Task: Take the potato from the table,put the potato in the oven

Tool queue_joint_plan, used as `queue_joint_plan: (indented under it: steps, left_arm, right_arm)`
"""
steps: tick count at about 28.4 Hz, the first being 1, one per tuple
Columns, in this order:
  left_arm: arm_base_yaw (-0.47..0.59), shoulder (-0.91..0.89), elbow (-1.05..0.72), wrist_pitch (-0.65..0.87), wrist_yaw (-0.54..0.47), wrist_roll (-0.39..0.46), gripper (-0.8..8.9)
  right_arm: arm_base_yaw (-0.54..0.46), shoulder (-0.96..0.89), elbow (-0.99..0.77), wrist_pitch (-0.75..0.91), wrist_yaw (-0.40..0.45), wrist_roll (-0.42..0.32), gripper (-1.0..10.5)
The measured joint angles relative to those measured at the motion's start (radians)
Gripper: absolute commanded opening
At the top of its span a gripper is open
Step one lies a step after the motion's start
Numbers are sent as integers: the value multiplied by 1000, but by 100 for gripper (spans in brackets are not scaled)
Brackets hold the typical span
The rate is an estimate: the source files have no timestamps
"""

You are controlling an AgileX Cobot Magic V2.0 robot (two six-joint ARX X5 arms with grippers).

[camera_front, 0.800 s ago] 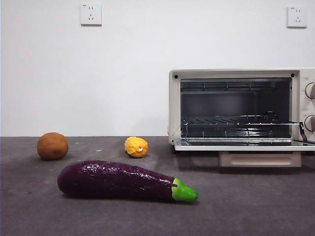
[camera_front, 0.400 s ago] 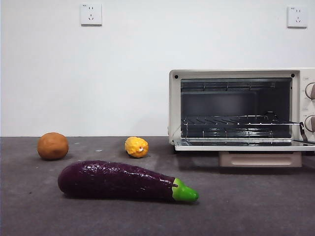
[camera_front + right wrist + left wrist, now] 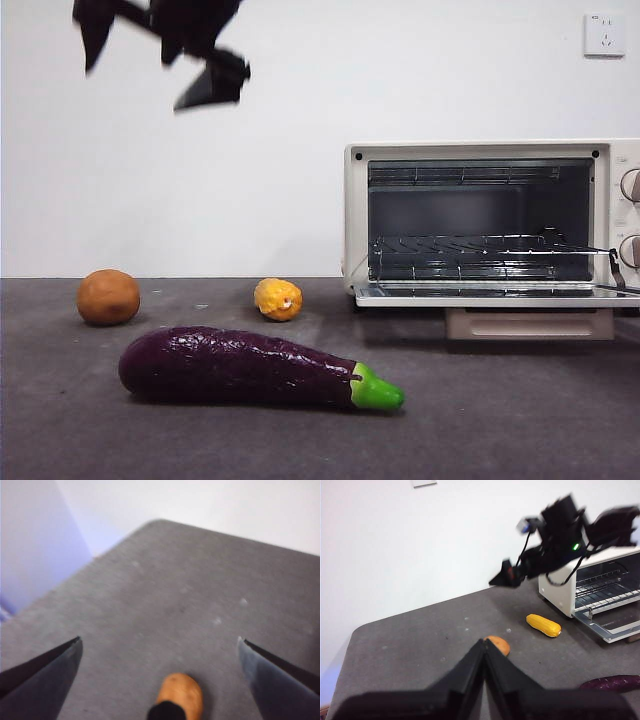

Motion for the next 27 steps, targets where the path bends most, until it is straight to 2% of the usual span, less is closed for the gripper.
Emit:
queue_joint_plan:
  steps: [7,15,21,27]
  left_arm:
    - [0,0,-23,0,0,-17,-4]
    - [0,0,-134,0,0,-38,-4]
    - [0,0,-238,0,0,-91,-4]
    - [0,0,-246,0,0,-105,-4]
  right_arm:
    - [9,94,0,38,4,-2,859]
    - [41,191,0,40,16,9,859]
    - [54,219,0,40,38,13,858]
    - [53,240,0,42,53,23,855]
